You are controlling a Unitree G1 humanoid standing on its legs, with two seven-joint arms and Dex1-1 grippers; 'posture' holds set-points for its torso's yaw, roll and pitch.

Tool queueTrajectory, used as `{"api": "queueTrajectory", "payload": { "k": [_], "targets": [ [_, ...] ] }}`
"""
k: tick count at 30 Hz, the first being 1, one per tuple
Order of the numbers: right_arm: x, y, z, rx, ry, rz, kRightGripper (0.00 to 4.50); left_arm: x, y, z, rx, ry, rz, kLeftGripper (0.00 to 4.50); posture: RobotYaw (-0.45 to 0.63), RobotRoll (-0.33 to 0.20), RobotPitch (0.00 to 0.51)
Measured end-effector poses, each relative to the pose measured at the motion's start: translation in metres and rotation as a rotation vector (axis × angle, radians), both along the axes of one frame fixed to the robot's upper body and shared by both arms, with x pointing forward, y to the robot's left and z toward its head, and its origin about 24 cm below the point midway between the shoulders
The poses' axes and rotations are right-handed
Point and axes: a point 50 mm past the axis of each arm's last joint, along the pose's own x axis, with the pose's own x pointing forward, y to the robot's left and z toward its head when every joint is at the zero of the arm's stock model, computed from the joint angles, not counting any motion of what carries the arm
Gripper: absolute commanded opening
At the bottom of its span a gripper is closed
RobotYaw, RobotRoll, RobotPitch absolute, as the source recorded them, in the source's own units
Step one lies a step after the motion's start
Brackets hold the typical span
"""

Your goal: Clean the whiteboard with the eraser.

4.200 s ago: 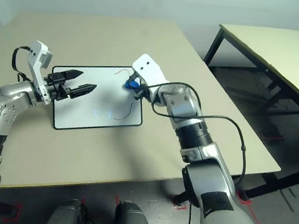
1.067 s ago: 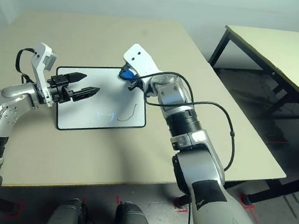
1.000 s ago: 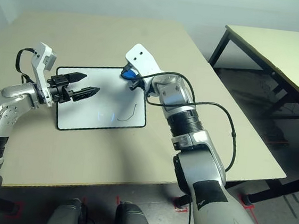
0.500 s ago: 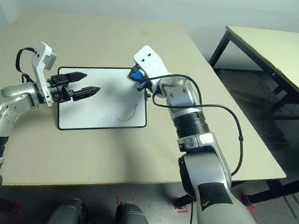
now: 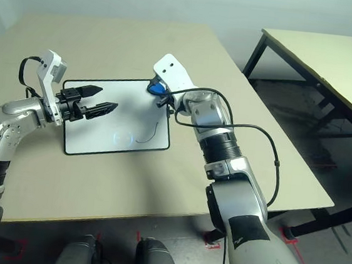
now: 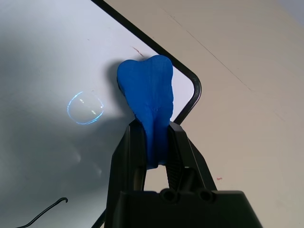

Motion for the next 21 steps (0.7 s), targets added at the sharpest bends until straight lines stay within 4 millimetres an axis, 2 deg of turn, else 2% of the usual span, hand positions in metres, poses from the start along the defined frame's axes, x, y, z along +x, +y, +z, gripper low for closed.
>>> {"api": "queueTrajectory", "payload": {
  "k": [21],
  "targets": [
    [0.001,0.017,0.003,-0.003,0.015,0.061,0.57,0.000,0.001,-0.001,0.000,-0.002,0.017,4.50,0.02,0.000,0.058]
  ]
}}
